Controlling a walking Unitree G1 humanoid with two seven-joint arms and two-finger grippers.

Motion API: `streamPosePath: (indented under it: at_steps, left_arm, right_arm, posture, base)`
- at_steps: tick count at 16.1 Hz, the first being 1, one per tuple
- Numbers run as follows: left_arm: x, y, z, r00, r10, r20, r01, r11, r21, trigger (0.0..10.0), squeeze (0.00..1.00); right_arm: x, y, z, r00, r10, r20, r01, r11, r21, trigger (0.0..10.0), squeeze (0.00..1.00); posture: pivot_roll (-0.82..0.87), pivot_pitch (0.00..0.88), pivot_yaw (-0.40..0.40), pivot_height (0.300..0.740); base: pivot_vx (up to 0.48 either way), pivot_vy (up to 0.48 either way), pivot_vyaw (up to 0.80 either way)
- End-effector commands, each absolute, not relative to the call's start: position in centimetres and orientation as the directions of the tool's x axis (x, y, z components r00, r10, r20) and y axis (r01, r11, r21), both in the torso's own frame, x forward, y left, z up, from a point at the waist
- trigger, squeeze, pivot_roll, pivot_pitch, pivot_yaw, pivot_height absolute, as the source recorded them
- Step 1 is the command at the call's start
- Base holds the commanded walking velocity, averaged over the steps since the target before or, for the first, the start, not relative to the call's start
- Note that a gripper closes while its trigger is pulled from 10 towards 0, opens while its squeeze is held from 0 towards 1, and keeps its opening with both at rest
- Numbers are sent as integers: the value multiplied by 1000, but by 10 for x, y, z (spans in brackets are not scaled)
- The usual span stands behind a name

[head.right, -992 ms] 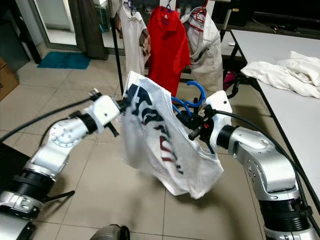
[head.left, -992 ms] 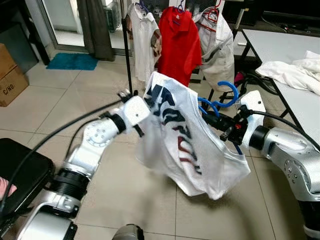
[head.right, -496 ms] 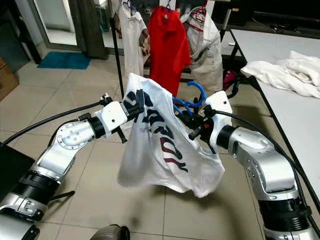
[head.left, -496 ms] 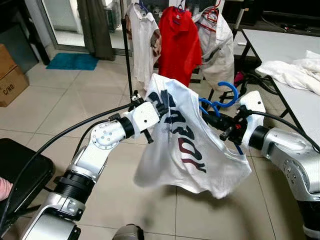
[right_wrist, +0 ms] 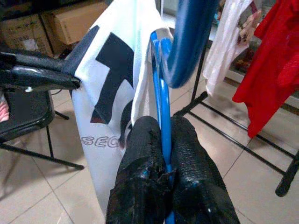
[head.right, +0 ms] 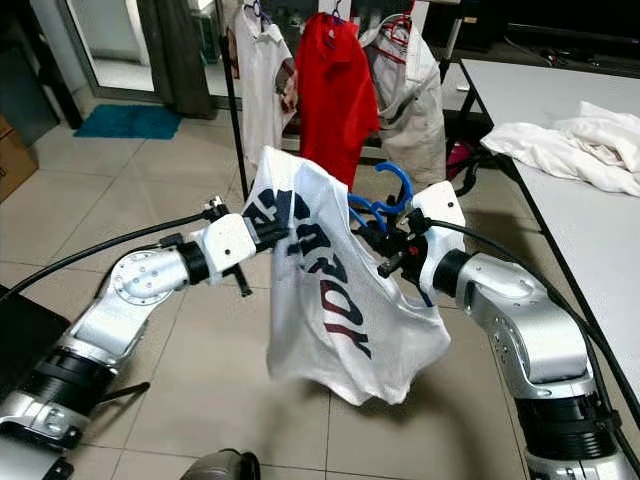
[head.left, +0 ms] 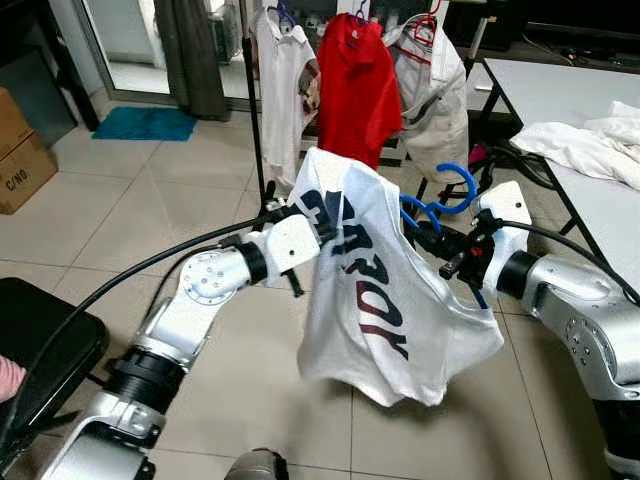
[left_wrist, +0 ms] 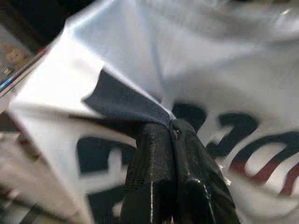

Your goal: Hang hanger

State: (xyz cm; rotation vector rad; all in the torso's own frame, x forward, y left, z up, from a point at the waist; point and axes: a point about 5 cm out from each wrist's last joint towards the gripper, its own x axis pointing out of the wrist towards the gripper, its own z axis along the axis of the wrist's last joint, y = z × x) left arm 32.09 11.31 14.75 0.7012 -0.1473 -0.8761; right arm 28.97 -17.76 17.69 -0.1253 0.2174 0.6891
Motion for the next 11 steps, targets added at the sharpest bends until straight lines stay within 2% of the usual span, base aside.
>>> streamPosePath:
  at_steps: [1,6,11]
  left_arm:
    - [323,123,140,685,-699,-206,641,444,626,0,0]
    - [324,148,126,771,-584,-255,591,506,628,0,0]
    - [317,143,115,745,-603,-286,626,482,613,0,0]
  right_arm:
    - [294,-183,184,778,585,-228,-612,788,-67,10000,0]
    - [300,-190,191,821,534,-204,-559,824,-91,10000,0]
    - [307,-195,198,862,480,-163,-497,863,-88,10000,0]
  posture:
    - [40,0,25,740]
    - [39,0,24,740]
    - [38,0,27,740]
  base:
    - [0,0,0]
    - [0,0,0]
    - [0,0,0]
